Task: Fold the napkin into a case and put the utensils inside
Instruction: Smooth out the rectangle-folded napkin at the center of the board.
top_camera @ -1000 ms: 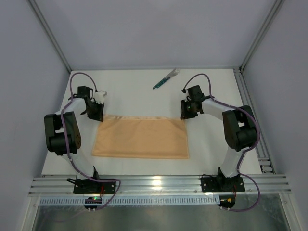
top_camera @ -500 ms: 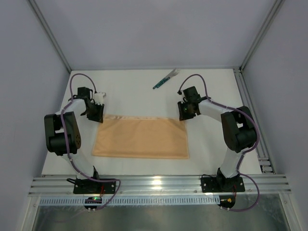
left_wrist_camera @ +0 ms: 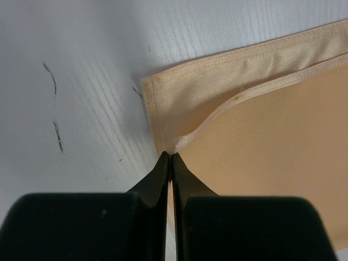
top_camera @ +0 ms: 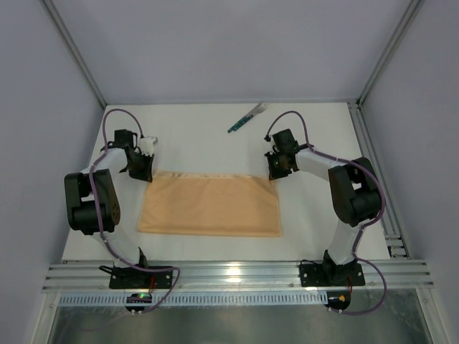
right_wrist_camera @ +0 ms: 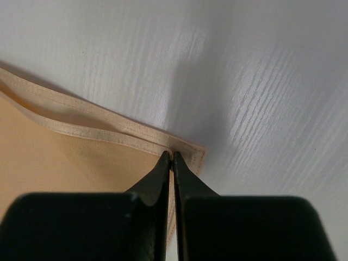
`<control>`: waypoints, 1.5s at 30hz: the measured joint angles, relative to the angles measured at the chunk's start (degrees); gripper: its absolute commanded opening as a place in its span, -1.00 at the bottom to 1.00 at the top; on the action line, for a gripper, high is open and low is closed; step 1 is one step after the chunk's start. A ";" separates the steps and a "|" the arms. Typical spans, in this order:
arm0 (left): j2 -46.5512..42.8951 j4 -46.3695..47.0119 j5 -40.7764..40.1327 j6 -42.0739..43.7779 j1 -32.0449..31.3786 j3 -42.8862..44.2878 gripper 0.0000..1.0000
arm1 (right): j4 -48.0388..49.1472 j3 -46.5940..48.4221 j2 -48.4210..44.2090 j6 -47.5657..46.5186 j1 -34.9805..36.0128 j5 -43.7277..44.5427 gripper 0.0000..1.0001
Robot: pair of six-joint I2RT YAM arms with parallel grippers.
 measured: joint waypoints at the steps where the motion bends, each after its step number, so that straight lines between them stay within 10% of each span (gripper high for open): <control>1: -0.33 -0.07 0.07 0.00 0.00 -0.04 -1.00 | 0.02 0.00 0.00 0.02 0.00 0.02 -0.92; 33: -5.18 -1.09 5.66 -1.70 -0.37 3.87 -0.95 | 4.68 -4.70 -8.63 5.90 -4.42 3.21 -0.93; 45: 7.37 4.35 1.46 -2.60 -2.27 6.82 -0.52 | 6.27 -4.68 -2.64 6.60 -4.74 3.15 -0.93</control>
